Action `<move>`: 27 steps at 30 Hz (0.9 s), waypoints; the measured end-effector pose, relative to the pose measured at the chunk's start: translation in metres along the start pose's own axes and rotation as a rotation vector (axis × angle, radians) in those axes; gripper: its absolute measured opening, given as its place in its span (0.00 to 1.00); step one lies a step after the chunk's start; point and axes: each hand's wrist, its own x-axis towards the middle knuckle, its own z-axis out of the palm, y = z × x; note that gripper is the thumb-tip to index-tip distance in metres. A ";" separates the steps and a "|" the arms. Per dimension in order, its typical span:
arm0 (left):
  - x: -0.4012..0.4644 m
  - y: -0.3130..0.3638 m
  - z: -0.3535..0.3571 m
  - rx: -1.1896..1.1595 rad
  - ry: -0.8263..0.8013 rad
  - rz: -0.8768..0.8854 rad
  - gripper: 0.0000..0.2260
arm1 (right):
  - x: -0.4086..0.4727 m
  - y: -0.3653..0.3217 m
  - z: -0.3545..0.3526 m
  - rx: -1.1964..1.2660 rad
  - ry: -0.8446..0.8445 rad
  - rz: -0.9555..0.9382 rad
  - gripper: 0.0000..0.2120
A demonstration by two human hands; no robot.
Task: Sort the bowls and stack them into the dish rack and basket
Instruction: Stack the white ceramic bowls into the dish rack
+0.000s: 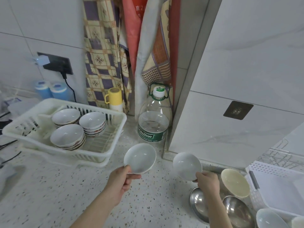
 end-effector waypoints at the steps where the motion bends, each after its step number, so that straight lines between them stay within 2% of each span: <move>1: -0.001 0.005 -0.006 -0.011 0.010 0.020 0.11 | -0.006 -0.005 0.005 0.001 -0.024 -0.014 0.10; 8: 0.000 0.049 -0.050 -0.050 0.080 0.155 0.10 | -0.045 -0.052 0.040 0.045 -0.198 -0.056 0.11; 18: 0.009 0.125 -0.132 -0.072 0.039 0.232 0.09 | -0.095 -0.148 0.106 0.125 -0.188 -0.174 0.13; 23: 0.021 0.153 -0.184 -0.040 0.061 0.278 0.09 | -0.116 -0.192 0.153 -0.118 -0.172 -0.340 0.19; 27: 0.033 0.166 -0.221 -0.002 0.092 0.324 0.10 | -0.125 -0.219 0.192 -0.264 -0.160 -0.430 0.18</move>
